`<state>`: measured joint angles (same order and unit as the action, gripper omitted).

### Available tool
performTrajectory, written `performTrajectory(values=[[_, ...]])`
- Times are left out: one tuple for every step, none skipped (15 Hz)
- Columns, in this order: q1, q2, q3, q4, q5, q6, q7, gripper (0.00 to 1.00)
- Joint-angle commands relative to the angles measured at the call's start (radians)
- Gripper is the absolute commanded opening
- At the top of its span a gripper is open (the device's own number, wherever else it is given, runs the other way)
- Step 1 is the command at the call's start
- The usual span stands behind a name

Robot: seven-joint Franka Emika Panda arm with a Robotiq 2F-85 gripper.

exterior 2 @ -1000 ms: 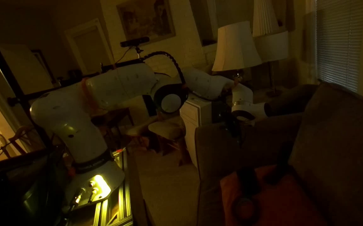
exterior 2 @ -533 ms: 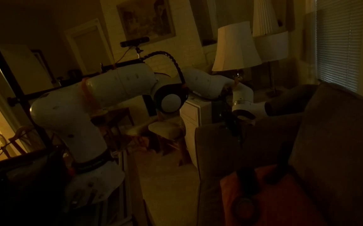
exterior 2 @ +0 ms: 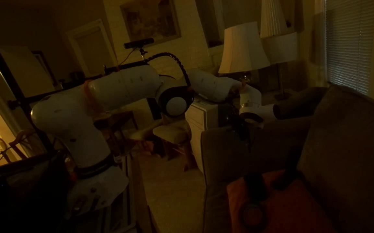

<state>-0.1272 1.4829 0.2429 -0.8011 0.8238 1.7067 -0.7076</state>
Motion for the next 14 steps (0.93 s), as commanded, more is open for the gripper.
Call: performTrajectory(values=[[-0.006,0.012,0.011,0.013,-0.010,-0.013,-0.006,0.64],[-0.007,0.011,0.011,0.009,-0.009,-0.015,-0.006,0.60],[-0.007,0.010,0.011,0.006,-0.009,-0.015,-0.007,0.63],[-0.007,0.008,0.011,0.003,-0.008,-0.016,-0.006,0.63],[-0.007,0.007,0.011,-0.001,-0.008,-0.017,-0.006,0.65],[-0.007,0.006,0.010,-0.003,-0.008,-0.018,-0.005,0.70],[-0.007,0.006,0.010,-0.005,-0.008,-0.019,-0.006,0.75],[-0.007,0.006,0.010,-0.008,-0.008,-0.020,-0.005,0.81],[-0.006,0.006,0.010,-0.010,-0.008,-0.021,-0.005,0.84],[-0.006,0.006,0.010,-0.011,-0.008,-0.023,-0.005,0.81],[-0.006,0.005,0.011,-0.014,-0.008,-0.024,-0.005,0.79],[-0.006,0.004,0.011,-0.017,-0.007,-0.024,-0.007,0.77],[-0.006,0.003,0.011,-0.019,-0.007,-0.025,-0.006,0.76],[-0.006,0.003,0.012,-0.019,-0.007,-0.026,-0.007,0.75]])
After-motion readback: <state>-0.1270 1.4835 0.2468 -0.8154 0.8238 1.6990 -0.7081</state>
